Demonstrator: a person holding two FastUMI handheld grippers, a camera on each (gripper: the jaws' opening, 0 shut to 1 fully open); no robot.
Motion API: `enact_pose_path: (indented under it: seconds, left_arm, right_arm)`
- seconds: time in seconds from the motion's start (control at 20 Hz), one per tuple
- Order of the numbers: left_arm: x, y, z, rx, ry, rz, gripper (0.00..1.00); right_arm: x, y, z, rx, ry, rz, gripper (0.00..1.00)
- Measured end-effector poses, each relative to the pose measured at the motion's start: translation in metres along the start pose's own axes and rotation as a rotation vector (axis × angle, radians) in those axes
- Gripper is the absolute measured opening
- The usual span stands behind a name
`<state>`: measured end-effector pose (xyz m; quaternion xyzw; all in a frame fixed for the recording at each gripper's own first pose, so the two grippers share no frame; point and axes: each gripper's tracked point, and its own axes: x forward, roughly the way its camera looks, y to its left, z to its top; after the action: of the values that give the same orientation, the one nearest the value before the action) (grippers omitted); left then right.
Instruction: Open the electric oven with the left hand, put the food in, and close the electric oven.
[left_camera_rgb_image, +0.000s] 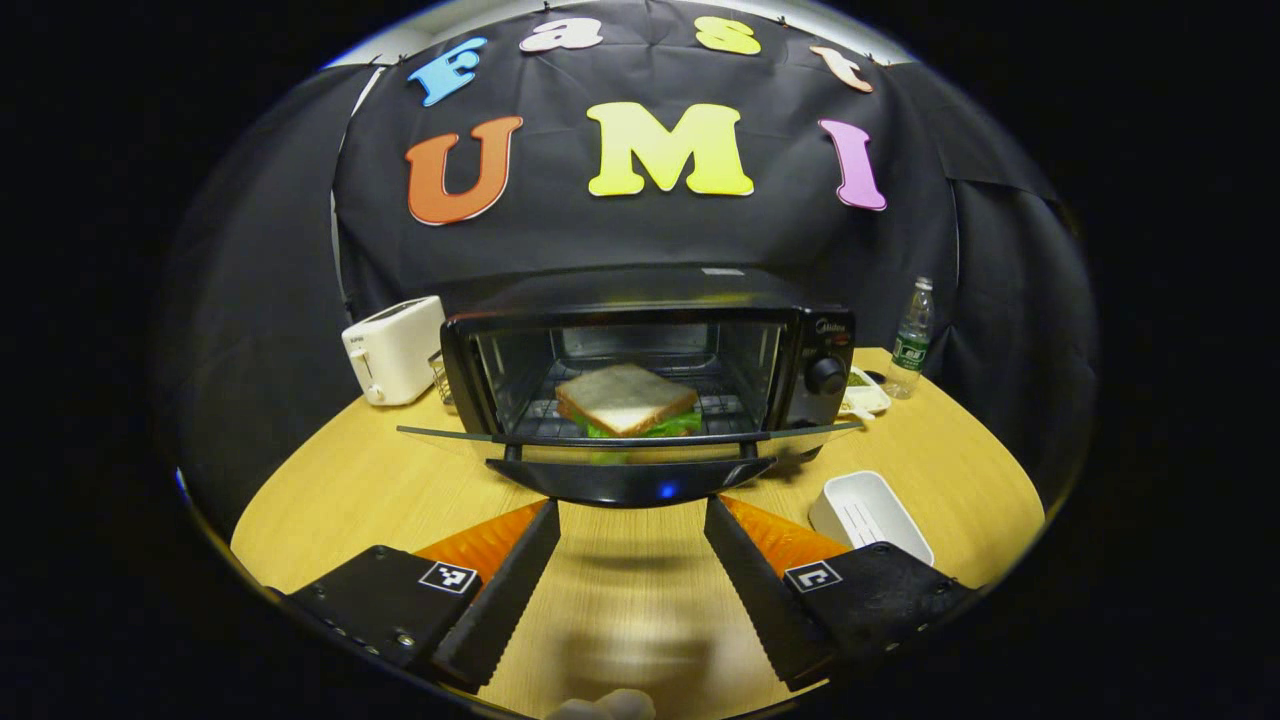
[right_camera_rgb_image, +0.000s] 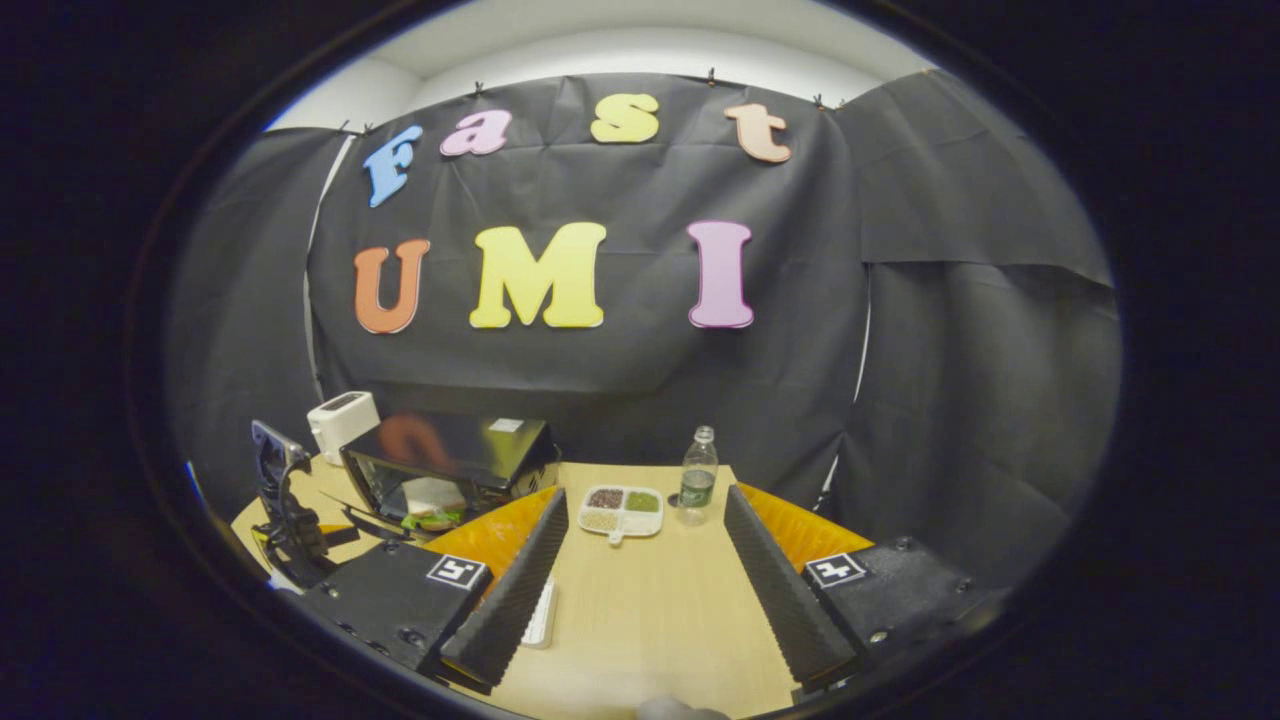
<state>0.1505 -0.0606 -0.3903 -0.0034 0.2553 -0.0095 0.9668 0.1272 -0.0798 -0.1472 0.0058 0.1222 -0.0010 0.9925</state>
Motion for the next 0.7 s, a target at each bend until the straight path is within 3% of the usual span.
enact_pose_path:
  seconds: [0.35, 0.7]
  left_arm:
    - [0.01, 0.001, 0.048, 0.03, -0.081, -0.014, 0.96]
    - [0.032, 0.006, 0.06, 0.036, -0.09, 0.0, 0.97]
  right_arm:
    - [0.0, -0.008, 0.01, 0.022, -0.003, -0.015, 0.98]
    - [-0.009, -0.014, 0.013, 0.02, -0.006, -0.027, 0.97]
